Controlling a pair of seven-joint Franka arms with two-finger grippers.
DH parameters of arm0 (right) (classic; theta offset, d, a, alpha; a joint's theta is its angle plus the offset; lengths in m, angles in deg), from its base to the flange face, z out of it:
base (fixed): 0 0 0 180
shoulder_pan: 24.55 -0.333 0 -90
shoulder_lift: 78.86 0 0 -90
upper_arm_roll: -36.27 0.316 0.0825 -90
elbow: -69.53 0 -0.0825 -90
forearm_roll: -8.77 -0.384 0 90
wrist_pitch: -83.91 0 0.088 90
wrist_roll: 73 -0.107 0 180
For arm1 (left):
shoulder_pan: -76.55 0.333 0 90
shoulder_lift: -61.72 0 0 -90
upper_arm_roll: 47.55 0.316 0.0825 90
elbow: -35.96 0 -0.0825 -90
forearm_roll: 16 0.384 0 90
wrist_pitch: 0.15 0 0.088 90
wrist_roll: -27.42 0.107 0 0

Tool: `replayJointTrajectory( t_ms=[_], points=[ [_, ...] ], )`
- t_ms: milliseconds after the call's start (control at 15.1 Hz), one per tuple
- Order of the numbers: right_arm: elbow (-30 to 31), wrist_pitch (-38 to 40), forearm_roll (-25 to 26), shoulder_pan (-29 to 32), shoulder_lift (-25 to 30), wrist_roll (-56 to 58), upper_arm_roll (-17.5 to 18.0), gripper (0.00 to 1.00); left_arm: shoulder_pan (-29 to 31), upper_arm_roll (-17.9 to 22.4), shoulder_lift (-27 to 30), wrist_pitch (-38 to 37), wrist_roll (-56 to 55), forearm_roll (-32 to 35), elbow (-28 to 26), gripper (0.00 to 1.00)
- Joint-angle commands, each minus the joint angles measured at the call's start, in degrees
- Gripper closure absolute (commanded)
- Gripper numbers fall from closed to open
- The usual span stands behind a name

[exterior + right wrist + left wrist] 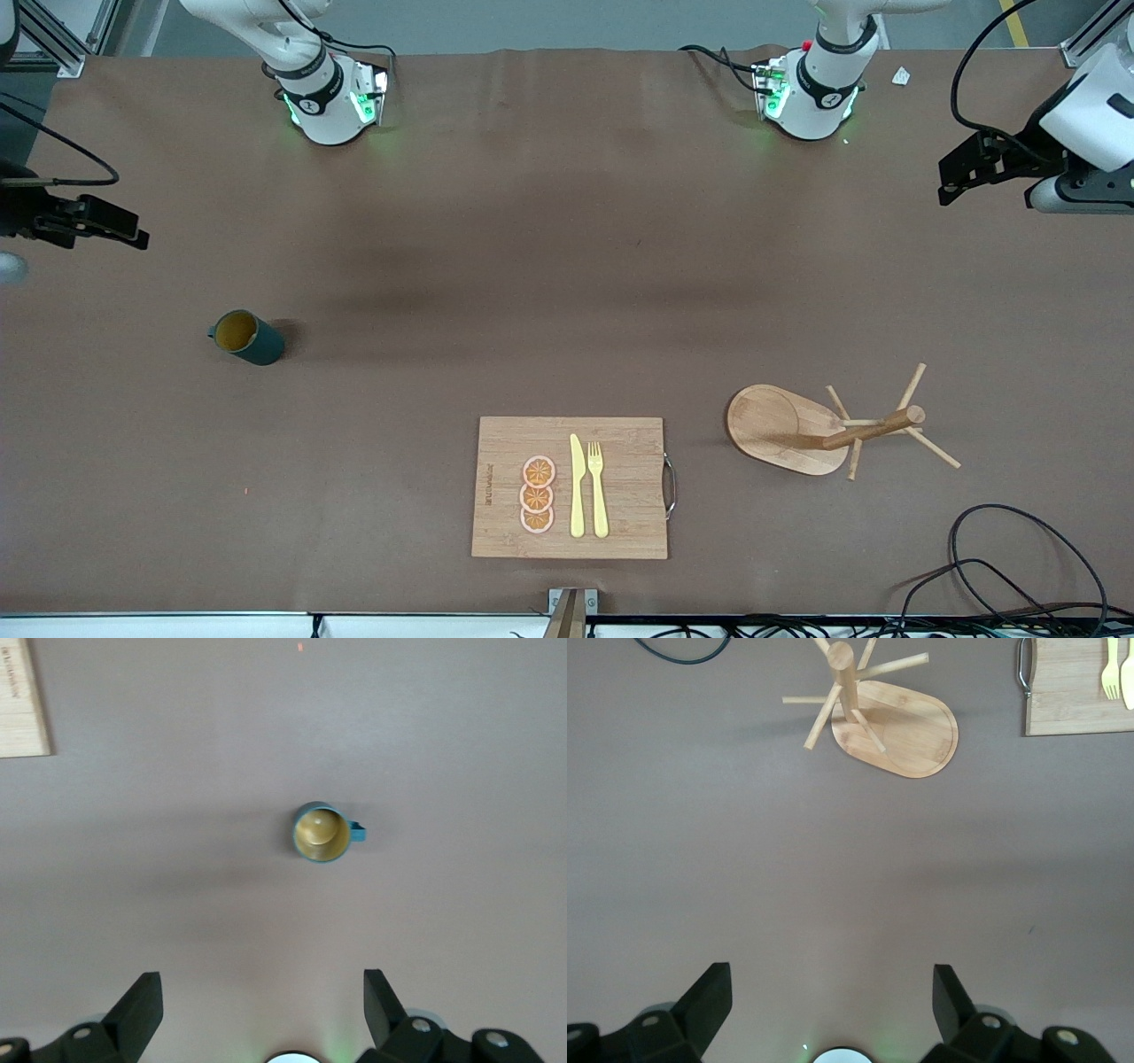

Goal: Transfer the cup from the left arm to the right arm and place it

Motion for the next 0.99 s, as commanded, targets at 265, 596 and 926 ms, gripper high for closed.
replayJointTrajectory(
  t_ms=[265,596,926],
  points=[
    [-2.0,1.3,1.7,1.4,-1.1,-0.1,0.5,0.00,1.3,0.2,1.8,-1.2,-0.2,-0.9,-0.2,0.00],
    [-2.0,2.4,1.3,1.3,-1.0,-0.7,0.6,0.00,1.3,0.1,1.8,-1.3,0.0,-1.4,-0.5,0.00],
    [0.3,3.3,1.4,0.7,1.6,-0.7,1.0,0.00,0.8,-0.4,1.0,-1.8,-0.4,-0.5,-0.4,0.00]
  ],
)
